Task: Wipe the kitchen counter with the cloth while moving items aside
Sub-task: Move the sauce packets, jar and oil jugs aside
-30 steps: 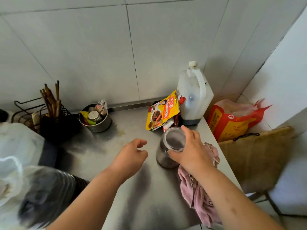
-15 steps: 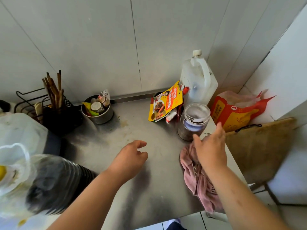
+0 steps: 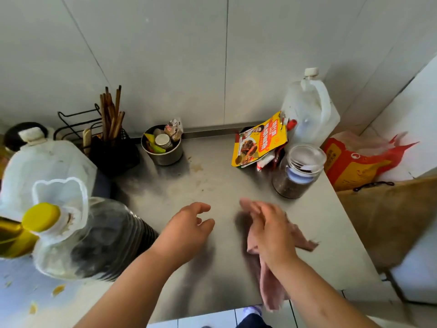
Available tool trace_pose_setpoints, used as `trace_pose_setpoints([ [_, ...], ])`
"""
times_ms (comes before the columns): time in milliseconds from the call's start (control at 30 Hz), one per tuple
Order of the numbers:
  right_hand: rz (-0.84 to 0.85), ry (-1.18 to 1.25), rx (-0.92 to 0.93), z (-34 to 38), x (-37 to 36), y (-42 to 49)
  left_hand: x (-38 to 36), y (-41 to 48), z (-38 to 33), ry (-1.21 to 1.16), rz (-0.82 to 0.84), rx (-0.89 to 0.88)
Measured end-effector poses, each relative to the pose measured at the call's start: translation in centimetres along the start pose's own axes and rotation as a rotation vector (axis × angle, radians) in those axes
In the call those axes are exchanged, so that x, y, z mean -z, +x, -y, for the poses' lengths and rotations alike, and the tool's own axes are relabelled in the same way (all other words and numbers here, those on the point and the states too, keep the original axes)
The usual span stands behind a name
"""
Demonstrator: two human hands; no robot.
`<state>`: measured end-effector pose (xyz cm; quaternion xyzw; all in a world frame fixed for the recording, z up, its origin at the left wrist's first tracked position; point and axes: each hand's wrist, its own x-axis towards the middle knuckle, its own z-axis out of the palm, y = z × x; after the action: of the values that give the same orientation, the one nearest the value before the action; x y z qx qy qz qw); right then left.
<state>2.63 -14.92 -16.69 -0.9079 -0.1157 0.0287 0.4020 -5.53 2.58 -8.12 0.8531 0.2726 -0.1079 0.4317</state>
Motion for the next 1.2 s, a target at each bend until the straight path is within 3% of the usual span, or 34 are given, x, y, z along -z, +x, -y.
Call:
trace_pose_setpoints([
  [67,-0.054,-0.06,0.078,1.4,-0.1,1.0,0.6,0.0,0.7,-0.008,-0.029,-0.009],
  [200,0.337,-0.515,0.074,0.1,-3.2,2.6,1.3,0.5,2.1,-0.032,-0.071,-0.021],
  [300,0.42,-0.673,0.119,-1.5,-6.1,3.4,1.1,1.7,2.8,-0.035,-0.088,0.012],
  [500,0.501,-0.422,0.381,0.2,-7.7,5.4,0.2,4.6,4.1,-0.104,-0.245,0.117],
  [600,0.348,-0.142,0.387,3.3,-7.5,9.7,0.3,5.1,5.2,-0.104,-0.327,0.142],
  [667,0.199,-0.188,0.388,5.6,-8.5,14.1,0.5,5.4,5.9,-0.105,-0.387,0.153],
  [700,0.204,-0.257,0.359,6.6,-9.6,16.6,0.6,5.8,6.3,-0.104,-0.412,0.162],
  [867,0.583,-0.513,0.159,7.6,-15.4,21.8,0.4,6.1,6.7,-0.092,-0.475,0.152],
  [1000,0.496,-0.542,0.36,5.5,-16.9,19.1,0.1,6.0,6.8,-0.081,-0.503,0.16],
  [1200,0.551,-0.461,0.61,3.6,-15.5,14.1,0.2,6.0,6.4,-0.08,-0.492,0.14],
])
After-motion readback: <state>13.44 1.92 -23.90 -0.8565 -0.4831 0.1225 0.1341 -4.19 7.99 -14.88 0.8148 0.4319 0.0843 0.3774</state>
